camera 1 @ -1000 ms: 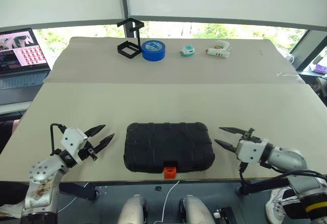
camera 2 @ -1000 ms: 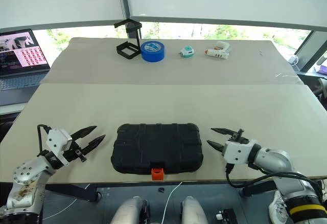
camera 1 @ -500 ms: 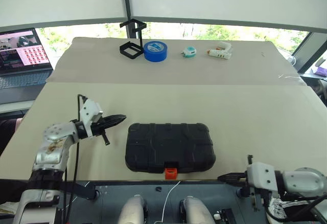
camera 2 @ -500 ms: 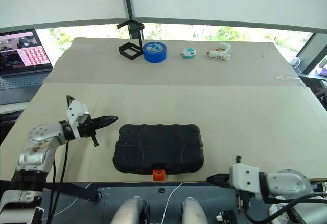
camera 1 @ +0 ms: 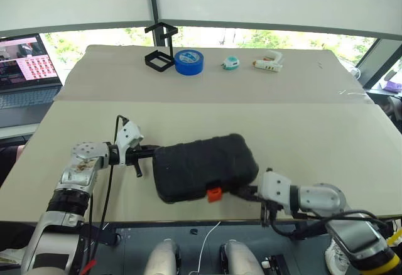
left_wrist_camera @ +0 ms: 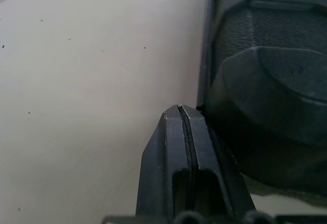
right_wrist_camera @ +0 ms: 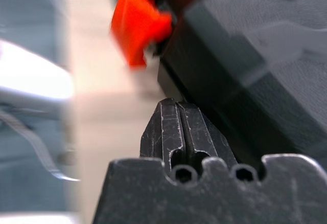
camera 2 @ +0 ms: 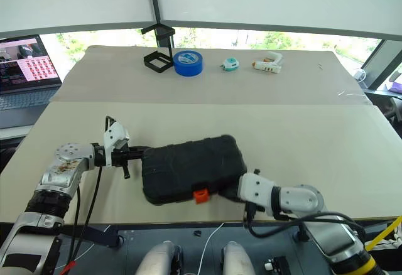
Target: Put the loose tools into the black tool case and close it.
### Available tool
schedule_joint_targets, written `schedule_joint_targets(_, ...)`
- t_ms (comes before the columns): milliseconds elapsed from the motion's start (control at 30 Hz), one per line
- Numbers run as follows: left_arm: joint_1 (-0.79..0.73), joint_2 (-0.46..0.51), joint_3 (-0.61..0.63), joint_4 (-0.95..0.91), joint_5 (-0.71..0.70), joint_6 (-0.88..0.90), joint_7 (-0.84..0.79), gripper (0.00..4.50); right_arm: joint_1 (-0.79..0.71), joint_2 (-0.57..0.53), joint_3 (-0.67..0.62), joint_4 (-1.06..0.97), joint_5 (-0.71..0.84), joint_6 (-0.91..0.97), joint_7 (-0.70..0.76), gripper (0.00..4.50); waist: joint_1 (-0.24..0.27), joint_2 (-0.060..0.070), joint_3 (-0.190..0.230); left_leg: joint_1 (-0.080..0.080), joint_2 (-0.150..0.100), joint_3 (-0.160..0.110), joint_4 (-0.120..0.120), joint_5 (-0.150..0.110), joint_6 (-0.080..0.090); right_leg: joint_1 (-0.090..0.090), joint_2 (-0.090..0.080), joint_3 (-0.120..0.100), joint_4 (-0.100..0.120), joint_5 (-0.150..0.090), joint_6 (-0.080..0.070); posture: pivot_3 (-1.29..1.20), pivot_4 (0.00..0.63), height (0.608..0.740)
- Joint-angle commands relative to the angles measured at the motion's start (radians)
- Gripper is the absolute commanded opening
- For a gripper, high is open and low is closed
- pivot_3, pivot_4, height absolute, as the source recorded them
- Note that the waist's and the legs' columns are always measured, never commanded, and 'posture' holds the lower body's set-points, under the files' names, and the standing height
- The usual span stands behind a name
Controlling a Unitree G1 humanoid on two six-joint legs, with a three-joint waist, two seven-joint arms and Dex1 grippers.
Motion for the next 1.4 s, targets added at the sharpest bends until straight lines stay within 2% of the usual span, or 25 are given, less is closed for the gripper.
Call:
schedule_joint_targets(33,0.036,-0.023,-0.007,-0.093,-0.020,0.041,0.019,0.03,-0.105,0.056,-0.043,0.100,-0.040,-0.058,-0.064,0.00,0.002,0.000,0.000,0.000,0.000,0.000,0.000,0.000,0.000,0.000,0.000,0.000,0.000,0.000,0.000,0.00,0.150,0.740)
schedule_joint_targets(133,0.059,-0.050,-0.001,-0.149,-0.024,0.071,0.059,0.03,-0.192,0.107,-0.061,0.215,-0.056,-0.071,-0.096,0.00,0.003,0.000,0.000,-0.001,0.000,0.000,0.000,0.000,0.000,0.000,0.000,0.000,0.000,0.000,0.000,0.00,0.150,0.740)
schedule_joint_targets(333,0.094,-0.093,0.018,-0.261,-0.052,0.125,0.102,0.03,-0.284,0.123,-0.058,0.390,-0.108,-0.161,-0.092,0.00,0.006,0.000,0.000,-0.004,-0.001,0.001,0.000,0.000,0.000,-0.002,0.000,0.000,-0.001,0.001,0.001,0.00,0.150,0.740)
schedule_joint_targets(467,0.069,-0.021,0.081,-0.250,-0.047,0.166,0.127,0.03,-0.289,0.108,-0.087,0.397,-0.079,-0.153,-0.062,0.00,0.004,0.000,0.000,-0.007,-0.001,0.001,0.000,0.000,0.000,-0.007,0.000,0.001,0.002,0.001,0.001,0.00,0.150,0.740)
schedule_joint_targets(633,0.034,0.131,0.074,-0.253,-0.081,0.245,-0.006,0.03,-0.216,0.063,-0.121,0.328,-0.023,-0.105,0.012,0.00,0.000,0.000,0.000,-0.011,-0.001,0.000,0.000,0.001,-0.001,-0.015,0.000,0.002,0.008,0.000,0.001,0.00,0.150,0.740)
schedule_joint_targets(700,-0.018,0.155,0.056,-0.270,-0.111,0.301,-0.053,0.03,-0.174,0.045,-0.132,0.288,-0.007,-0.081,0.028,0.00,0.002,0.000,0.000,-0.012,-0.001,0.001,0.000,0.001,-0.001,-0.014,0.000,0.001,0.008,0.000,0.001,0.00,0.150,0.740)
schedule_joint_targets(800,-0.139,0.066,0.022,-0.305,-0.171,0.373,-0.042,0.03,-0.117,0.039,-0.142,0.234,0.019,-0.054,0.041,0.00,0.018,0.000,0.000,-0.014,-0.002,0.002,0.002,0.001,-0.001,-0.013,-0.001,-0.001,0.008,0.000,0.002,0.00,0.150,0.740)
schedule_joint_targets(933,-0.232,-0.058,-0.056,-0.309,-0.147,0.351,-0.027,0.03,-0.086,0.044,-0.150,0.192,0.035,-0.029,0.043,0.00,0.015,0.000,0.000,-0.014,-0.004,0.002,0.006,0.001,-0.001,-0.012,-0.001,0.000,0.008,0.000,0.002,0.00,0.150,0.740)
schedule_joint_targets(1067,-0.292,-0.176,-0.159,-0.211,-0.071,0.334,0.025,0.03,-0.069,0.043,-0.149,0.181,0.043,-0.032,0.055,0.00,0.002,0.000,0.000,-0.014,-0.003,0.001,0.005,0.001,-0.001,-0.013,0.001,0.000,0.008,0.000,0.002,0.00,0.150,0.740)
schedule_joint_targets(1233,-0.282,-0.243,-0.265,-0.132,0.053,0.311,0.114,0.03,-0.076,0.051,-0.153,0.172,0.039,-0.031,0.040,0.00,-0.007,0.000,0.000,-0.013,-0.003,-0.001,0.004,0.001,-0.001,-0.014,0.002,0.002,0.009,0.000,0.002,0.00,0.150,0.740)
schedule_joint_targets(1400,-0.246,-0.254,-0.276,-0.143,0.090,0.362,0.176,0.03,-0.096,0.070,-0.146,0.158,0.043,-0.017,0.025,0.00,-0.001,0.000,-0.001,-0.011,-0.004,-0.002,0.004,0.001,-0.001,-0.011,0.001,0.002,0.008,0.000,0.002,0.00,0.150,0.740)
